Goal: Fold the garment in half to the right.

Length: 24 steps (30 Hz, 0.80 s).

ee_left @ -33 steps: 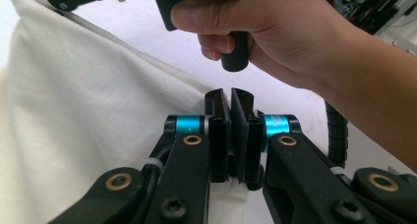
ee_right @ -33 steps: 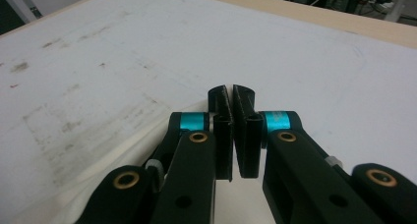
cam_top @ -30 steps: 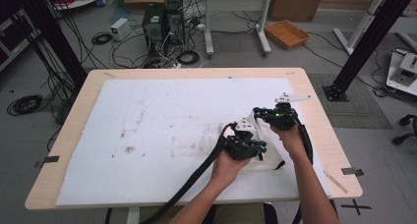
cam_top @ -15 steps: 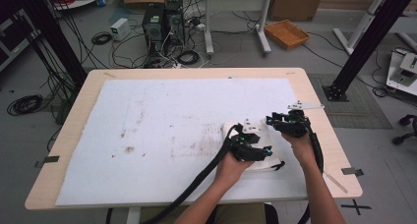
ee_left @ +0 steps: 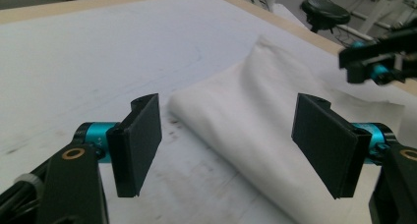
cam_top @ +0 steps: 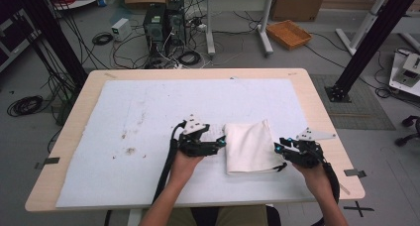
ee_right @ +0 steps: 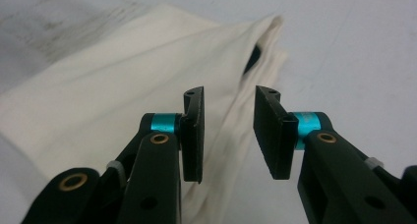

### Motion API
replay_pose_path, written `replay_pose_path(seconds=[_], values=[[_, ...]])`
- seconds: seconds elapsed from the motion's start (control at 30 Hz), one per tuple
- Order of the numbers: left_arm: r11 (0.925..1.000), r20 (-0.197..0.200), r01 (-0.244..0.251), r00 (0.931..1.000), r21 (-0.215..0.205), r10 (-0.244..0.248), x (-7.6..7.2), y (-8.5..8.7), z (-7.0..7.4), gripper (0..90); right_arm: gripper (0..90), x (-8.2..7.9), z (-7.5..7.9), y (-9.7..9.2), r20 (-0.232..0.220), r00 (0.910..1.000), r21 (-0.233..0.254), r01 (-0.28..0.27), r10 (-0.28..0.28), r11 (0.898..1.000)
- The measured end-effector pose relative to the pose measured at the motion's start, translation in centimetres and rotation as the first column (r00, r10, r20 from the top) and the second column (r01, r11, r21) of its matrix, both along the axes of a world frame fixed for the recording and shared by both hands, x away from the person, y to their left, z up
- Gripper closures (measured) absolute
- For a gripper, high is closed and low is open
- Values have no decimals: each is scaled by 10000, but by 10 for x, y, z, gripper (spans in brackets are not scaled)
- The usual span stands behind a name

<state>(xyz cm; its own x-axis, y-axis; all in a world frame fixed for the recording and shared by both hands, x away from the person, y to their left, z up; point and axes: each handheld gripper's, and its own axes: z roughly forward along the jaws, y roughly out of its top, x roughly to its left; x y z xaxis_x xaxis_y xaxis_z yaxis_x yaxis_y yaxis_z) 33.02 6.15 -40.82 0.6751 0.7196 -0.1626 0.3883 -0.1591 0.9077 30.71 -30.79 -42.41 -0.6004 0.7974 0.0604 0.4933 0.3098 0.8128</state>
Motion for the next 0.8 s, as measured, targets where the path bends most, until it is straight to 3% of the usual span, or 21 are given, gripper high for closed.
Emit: replay_pose_path(seconds=[0.13,0.2,0.23,0.4,0.53,0.6,0.63,0.7,0.8], values=[[9992,33,-396,9992,103,396,-3,29,-3,269,635,-5,-10,10,-580,9982,-455,-173,146,9988],[9985,22,-538,9986,112,537,-5,43,-5,269,811,-7,-16,13,-820,9966,-997,-131,49,9949],[9980,-7,-617,9981,97,617,-7,49,-7,269,844,-9,-17,13,-829,9966,-1035,-91,5,9946],[9964,-53,-829,9965,165,830,-12,72,-12,269,865,-17,-9,6,-457,9983,-1108,296,-349,9934],[9948,-29,-1005,9949,144,1005,-15,84,-14,269,864,-22,-13,7,-893,9947,-1636,365,-516,9859],[9941,-24,-1074,9942,121,1074,-17,89,-14,269,830,-22,-14,7,-1043,9931,-1667,365,-544,9853],[9935,-27,-1134,9935,86,1134,-18,91,-14,269,745,-21,-12,6,-1190,9908,-1595,450,-644,9862],[9928,-29,-1193,9929,106,1193,-18,95,-15,269,618,-20,-5,2,-888,9908,-1332,896,-1019,9870],[9922,-60,-1245,9922,44,1245,-18,99,-16,269,595,-10,11,-2,12,9933,-682,1150,-1152,9910]])
